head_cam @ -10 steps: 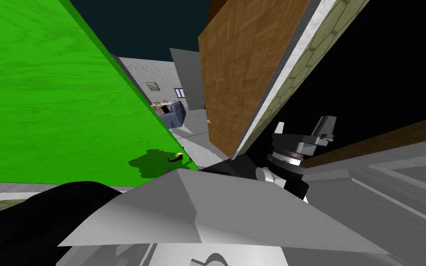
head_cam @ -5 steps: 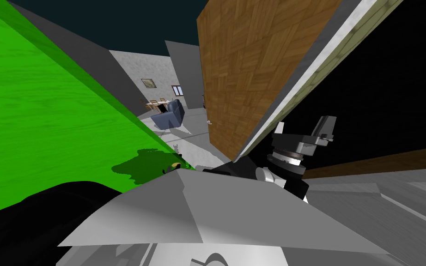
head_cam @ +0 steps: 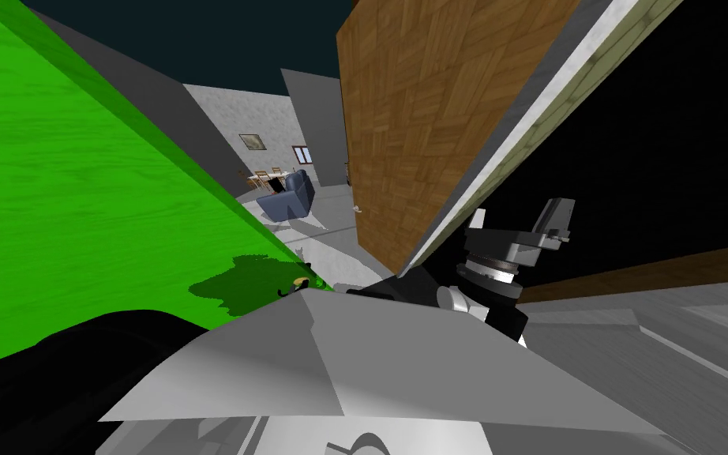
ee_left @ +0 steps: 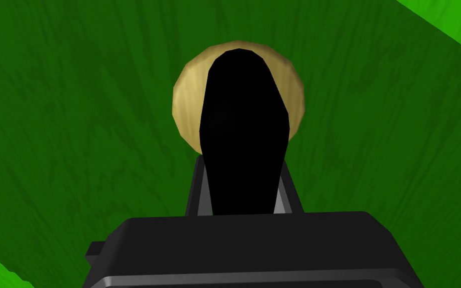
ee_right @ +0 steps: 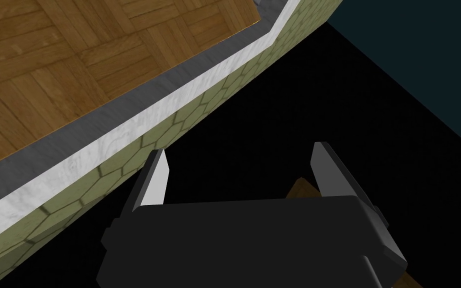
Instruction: Push the door open
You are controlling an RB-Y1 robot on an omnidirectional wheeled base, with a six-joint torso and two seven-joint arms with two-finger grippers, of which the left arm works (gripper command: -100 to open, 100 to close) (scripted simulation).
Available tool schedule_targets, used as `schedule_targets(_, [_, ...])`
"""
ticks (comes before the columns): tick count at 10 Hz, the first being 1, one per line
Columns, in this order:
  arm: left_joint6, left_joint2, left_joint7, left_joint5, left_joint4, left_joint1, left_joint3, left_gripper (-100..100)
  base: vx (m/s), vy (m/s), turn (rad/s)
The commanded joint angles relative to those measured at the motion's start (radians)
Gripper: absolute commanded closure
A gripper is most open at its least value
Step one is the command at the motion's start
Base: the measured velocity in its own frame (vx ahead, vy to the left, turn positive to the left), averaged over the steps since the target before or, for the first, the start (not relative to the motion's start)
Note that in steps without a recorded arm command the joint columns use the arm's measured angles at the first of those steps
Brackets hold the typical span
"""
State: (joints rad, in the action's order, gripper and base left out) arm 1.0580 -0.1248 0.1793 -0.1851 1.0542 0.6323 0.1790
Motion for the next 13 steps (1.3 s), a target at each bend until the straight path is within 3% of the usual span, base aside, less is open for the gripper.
schedule_targets(1, [0.004,0.002,0.001,0.000,-0.001,0.005,0.000,100,0.000,0.000,0.000])
schedule_targets(2, [-0.015,0.007,-0.020,-0.014,0.001,-0.016,0.019,100,0.107,0.046,0.016])
schedule_targets(13, [-0.117,0.062,-0.156,-0.110,0.011,-0.128,0.151,100,0.116,0.072,0.004])
